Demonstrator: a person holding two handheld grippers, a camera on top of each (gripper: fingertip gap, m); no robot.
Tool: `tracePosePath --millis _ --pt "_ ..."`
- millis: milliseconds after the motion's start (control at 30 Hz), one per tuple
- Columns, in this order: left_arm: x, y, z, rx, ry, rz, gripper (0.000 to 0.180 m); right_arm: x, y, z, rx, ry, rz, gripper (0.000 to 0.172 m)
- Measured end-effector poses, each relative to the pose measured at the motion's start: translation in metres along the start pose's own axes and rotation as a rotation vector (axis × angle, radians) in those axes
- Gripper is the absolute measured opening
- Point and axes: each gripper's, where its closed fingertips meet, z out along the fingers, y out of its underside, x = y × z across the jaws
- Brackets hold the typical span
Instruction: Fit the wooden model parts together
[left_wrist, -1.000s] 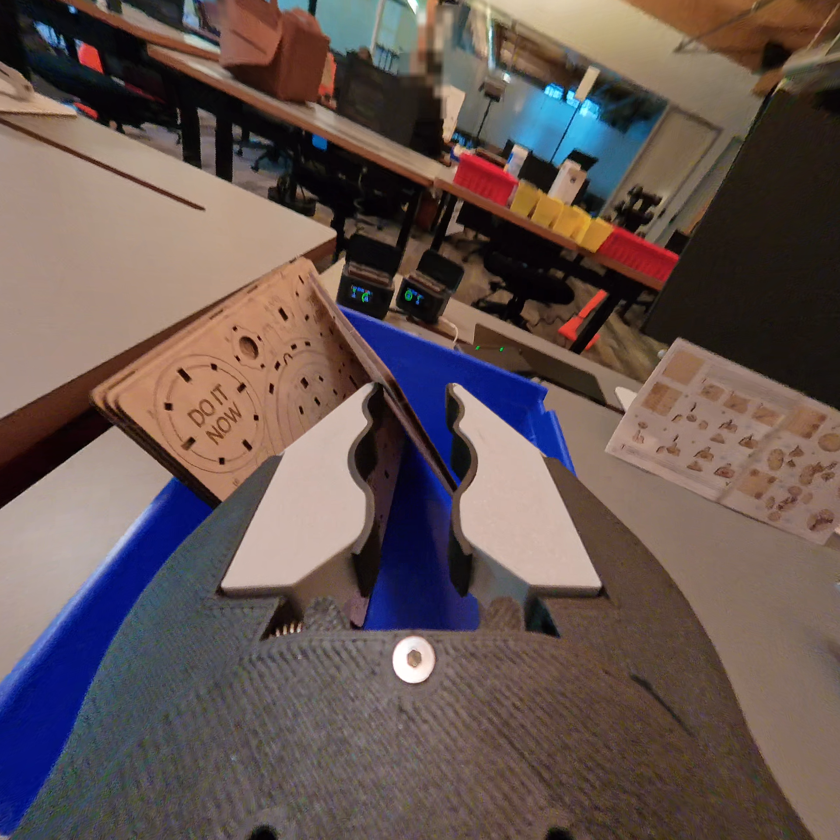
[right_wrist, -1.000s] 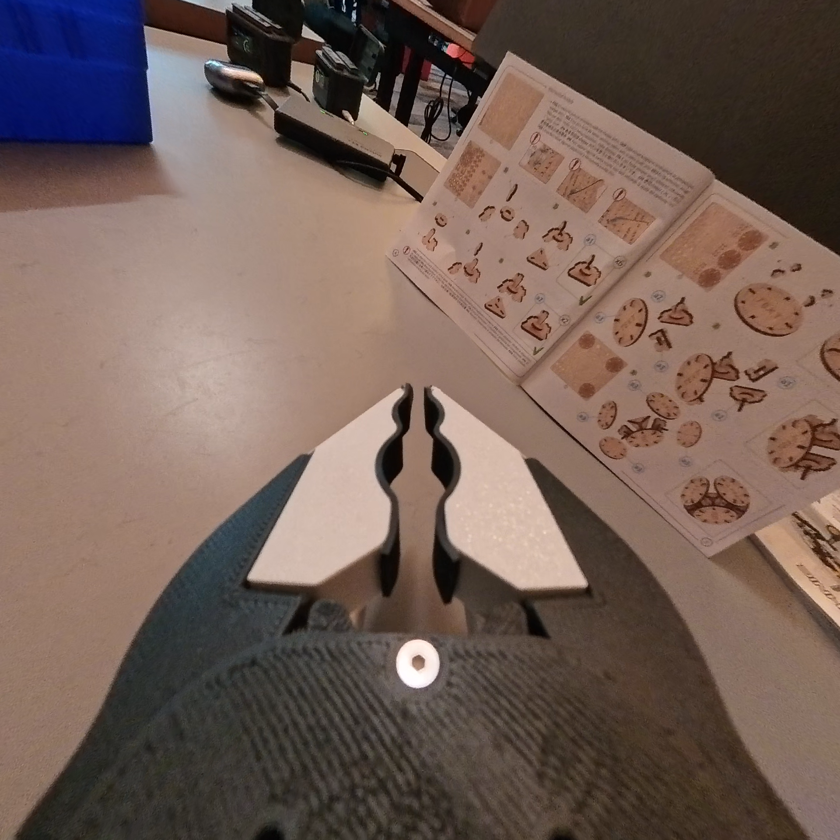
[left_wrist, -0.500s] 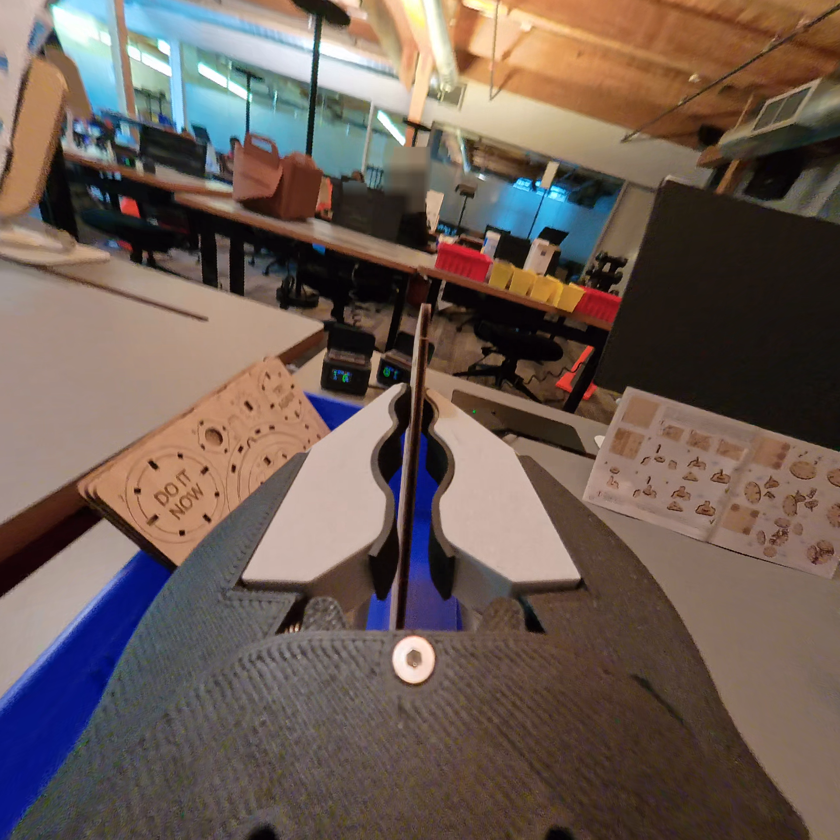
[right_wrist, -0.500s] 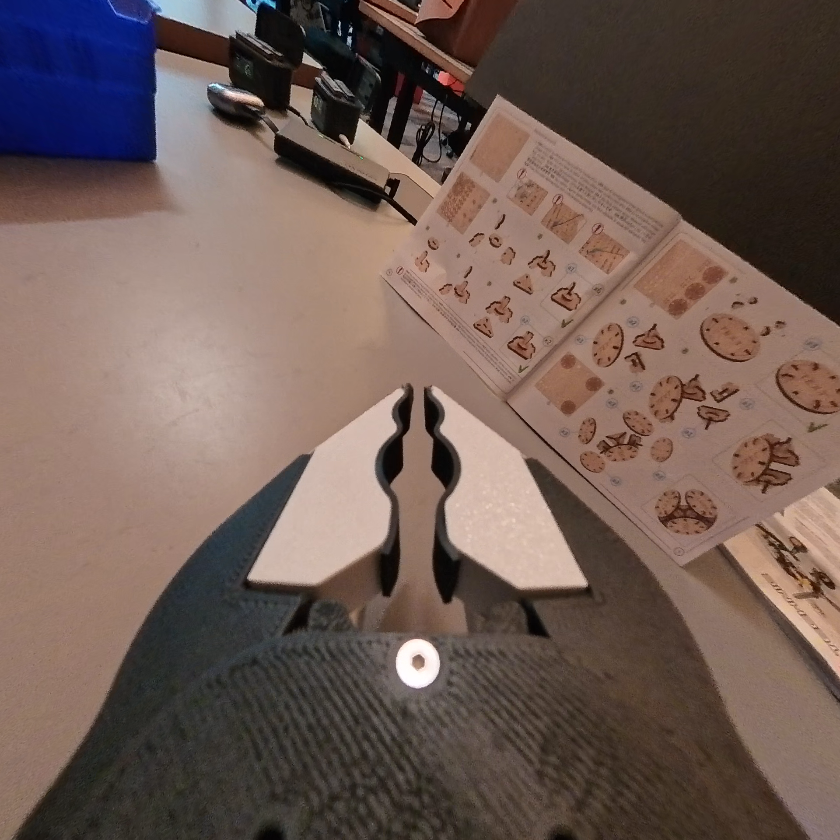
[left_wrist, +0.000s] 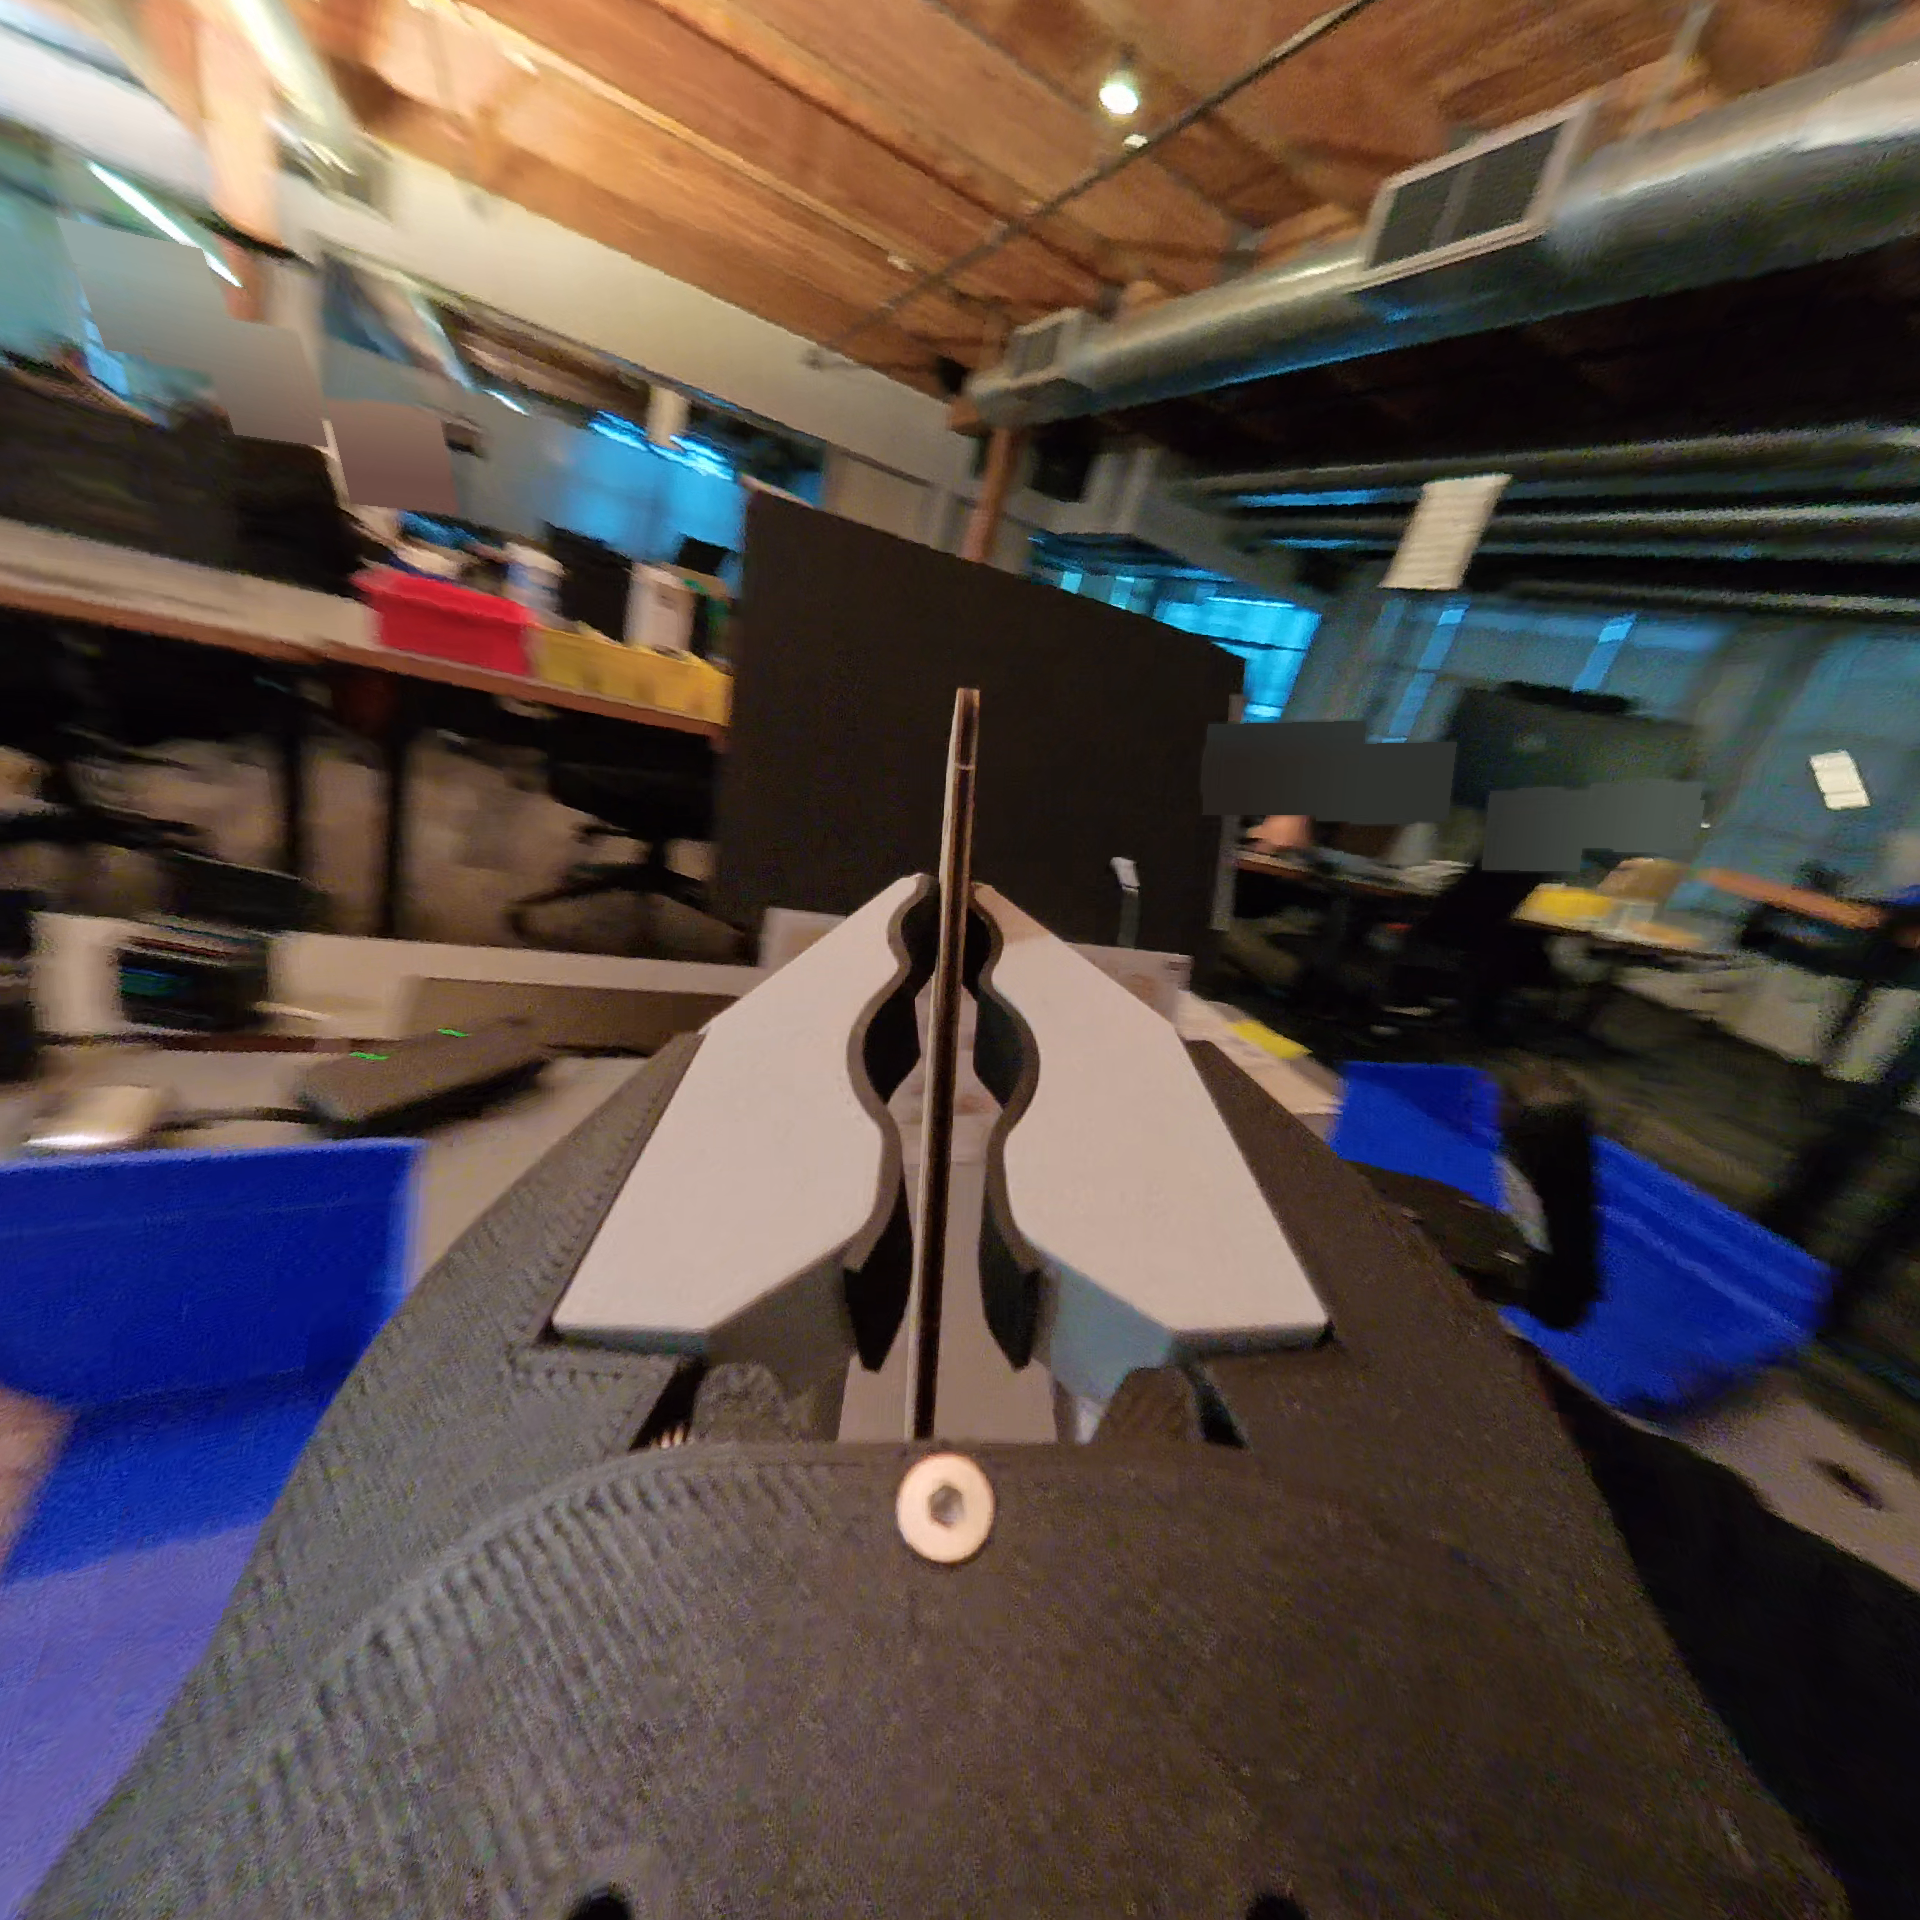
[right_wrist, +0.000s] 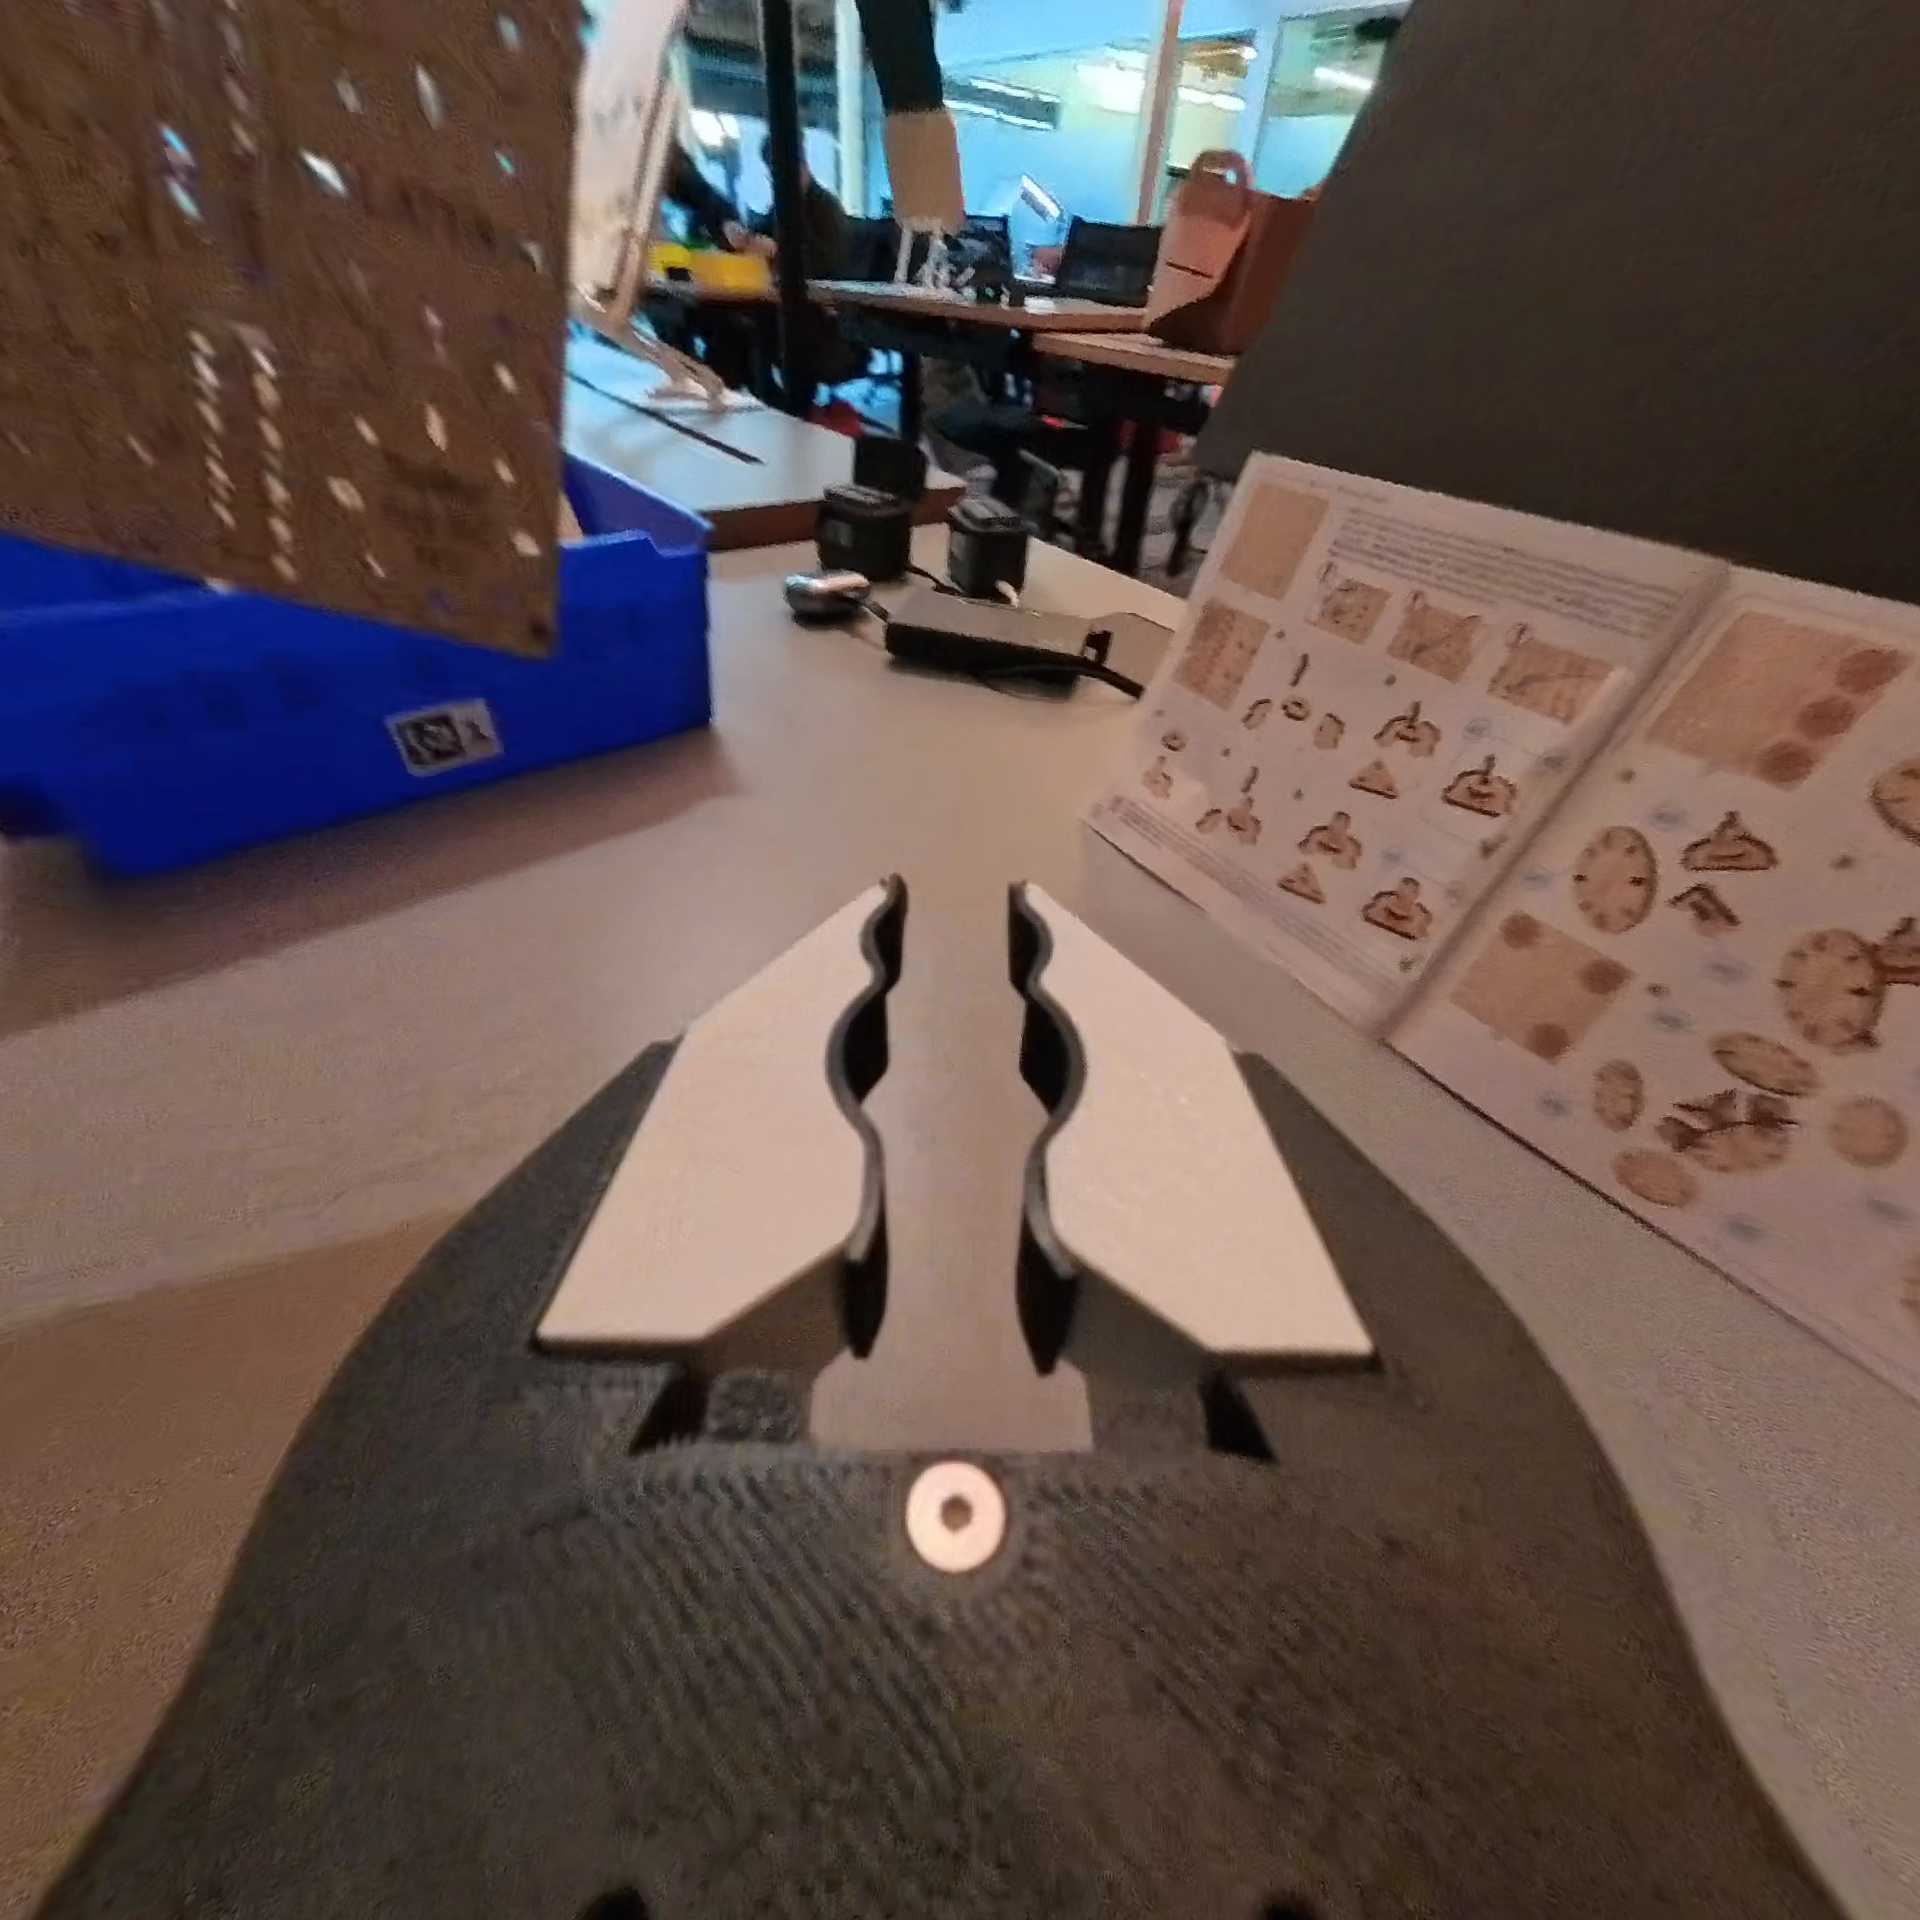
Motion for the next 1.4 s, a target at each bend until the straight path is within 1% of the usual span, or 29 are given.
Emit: tracePosePath --millis 67,167,233,300,333,367,400,433,500,567,633,700,733,800,833,867,933,1000,1067,1167,1267,1333,1400 --pt "0.015 0.026 0.020 -0.023 0.080 -0.098 0.000 0.002 -0.013 -0.006 0.062 -0.075 0.155 0.035" --pt "0.046 0.076 0.052 -0.083 0.188 -0.180 0.000 0.009 -0.034 -0.020 0.160 -0.229 0.382 0.069" --pt "0.069 0.109 0.073 -0.127 0.280 -0.276 0.000 0.015 -0.042 -0.030 0.194 -0.343 0.500 0.083" --pt "0.086 0.139 0.093 -0.171 0.374 -0.405 0.000 0.027 -0.039 -0.035 0.178 -0.395 0.571 0.088" --pt "0.092 0.152 0.102 -0.197 0.419 -0.466 0.000 0.035 -0.033 -0.036 0.152 -0.393 0.588 0.086" --pt "0.098 0.165 0.111 -0.232 0.466 -0.520 0.000 0.042 -0.028 -0.038 0.129 -0.397 0.596 0.077" --pt "0.100 0.177 0.120 -0.267 0.505 -0.554 0.000 0.046 -0.023 -0.041 0.109 -0.413 0.601 0.065" --pt "0.100 0.189 0.128 -0.295 0.529 -0.579 0.000 0.051 -0.019 -0.044 0.083 -0.423 0.611 0.044" --pt "0.097 0.205 0.140 -0.338 0.612 -0.618 0.001 0.063 -0.003 -0.046 0.010 -0.393 0.621 0.023" --pt "0.090 0.225 0.147 -0.412 0.675 -0.641 0.002 0.072 0.011 -0.047 -0.041 -0.378 0.636 0.014" --pt "0.081 0.244 0.151 -0.473 0.694 -0.635 0.004 0.074 0.017 -0.046 -0.049 -0.401 0.683 0.007" --pt "0.076 0.251 0.150 -0.482 0.693 -0.630 0.004 0.074 0.023 -0.043 -0.061 -0.423 0.729 0.005" --pt "0.075 0.252 0.148 -0.474 0.683 -0.621 0.007 0.073 0.025 -0.041 -0.069 -0.427 0.735 0.005" --pt "0.072 0.251 0.145 -0.457 0.665 -0.599 0.027 0.071 0.028 -0.039 -0.075 -0.440 0.740 0.005" --pt "0.073 0.245 0.144 -0.438 0.674 -0.609 0.037 0.070 0.029 -0.038 -0.071 -0.447 0.748 0.004" --pt "0.074 0.239 0.143 -0.423 0.688 -0.627 0.044 0.070 0.029 -0.037 -0.063 -0.456 0.758 0.004" --pt "0.074 0.232 0.142 -0.420 0.704 -0.643 0.050 0.069 0.029 -0.036 -0.043 -0.477 0.783 0.004" --pt "0.076 0.233 0.141 -0.438 0.708 -0.621 0.054 0.071 0.030 -0.035 -0.026 -0.493 0.812 0.003" --pt "0.075 0.236 0.140 -0.444 0.698 -0.579 0.053 0.072 0.032 -0.034 -0.018 -0.498 0.820 0.004" --pt "0.072 0.241 0.140 -0.469 0.698 -0.551 0.046 0.077 0.036 -0.030 -0.003 -0.457 0.801 0.007" --pt "0.069 0.245 0.141 -0.483 0.697 -0.559 0.029 0.080 0.030 -0.032 0.040 -0.456 0.803 0.006" --pt "0.067 0.250 0.142 -0.500 0.678 -0.541 0.002 0.082 0.026 -0.034 0.057 -0.459 0.807 0.005" --pt "0.068 0.250 0.142 -0.497 0.687 -0.534 0.002 0.084 0.024 -0.036 0.067 -0.451 0.811 0.006"
